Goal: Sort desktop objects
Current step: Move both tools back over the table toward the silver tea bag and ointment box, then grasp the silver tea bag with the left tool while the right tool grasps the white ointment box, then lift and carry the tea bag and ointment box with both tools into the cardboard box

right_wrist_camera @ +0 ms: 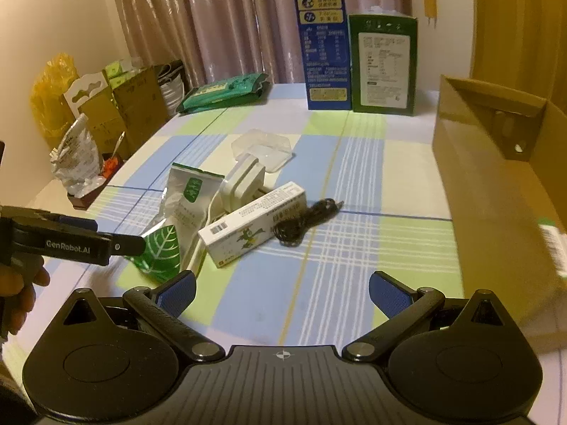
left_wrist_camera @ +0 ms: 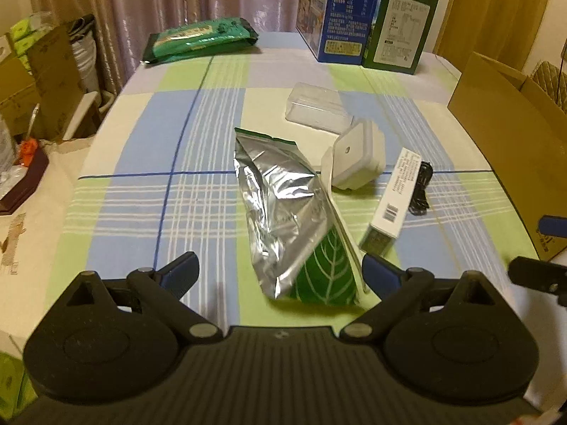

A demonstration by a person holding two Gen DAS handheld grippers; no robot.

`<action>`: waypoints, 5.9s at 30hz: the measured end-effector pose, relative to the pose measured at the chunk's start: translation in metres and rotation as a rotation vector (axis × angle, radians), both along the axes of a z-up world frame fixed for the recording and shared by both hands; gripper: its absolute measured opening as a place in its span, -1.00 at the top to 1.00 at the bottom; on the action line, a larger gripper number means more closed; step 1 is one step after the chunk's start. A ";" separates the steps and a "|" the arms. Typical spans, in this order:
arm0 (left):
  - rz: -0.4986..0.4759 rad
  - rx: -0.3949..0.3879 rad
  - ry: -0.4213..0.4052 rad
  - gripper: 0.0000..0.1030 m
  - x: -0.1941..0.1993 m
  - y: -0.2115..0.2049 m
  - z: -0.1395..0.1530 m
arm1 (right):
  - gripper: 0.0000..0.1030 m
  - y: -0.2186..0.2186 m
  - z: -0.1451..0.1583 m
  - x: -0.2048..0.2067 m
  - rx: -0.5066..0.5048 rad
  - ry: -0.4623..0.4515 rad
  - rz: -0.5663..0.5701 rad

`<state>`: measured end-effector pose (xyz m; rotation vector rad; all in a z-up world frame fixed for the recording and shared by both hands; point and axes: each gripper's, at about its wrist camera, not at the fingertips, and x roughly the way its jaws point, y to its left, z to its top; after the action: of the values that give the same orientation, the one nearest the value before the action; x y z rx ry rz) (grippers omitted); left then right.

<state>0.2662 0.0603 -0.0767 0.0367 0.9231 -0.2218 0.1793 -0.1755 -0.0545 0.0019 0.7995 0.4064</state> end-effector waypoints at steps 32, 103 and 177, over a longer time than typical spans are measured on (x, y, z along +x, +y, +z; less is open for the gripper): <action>-0.126 -0.069 0.066 -0.45 0.064 0.017 -0.034 | -0.44 0.069 -0.049 0.110 0.121 0.210 -0.097; -0.096 -0.024 0.129 -0.34 -0.037 -0.062 -0.025 | -0.11 -0.041 -0.033 -0.045 -0.072 0.102 0.048; -0.281 -0.041 0.036 0.12 -0.134 -0.166 0.071 | 0.32 -0.112 0.059 -0.118 -0.060 -0.115 -0.147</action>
<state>0.1321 -0.1061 -0.0059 0.1256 0.9479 -0.5033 0.0615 -0.2870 0.0044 -0.0183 0.6932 0.2406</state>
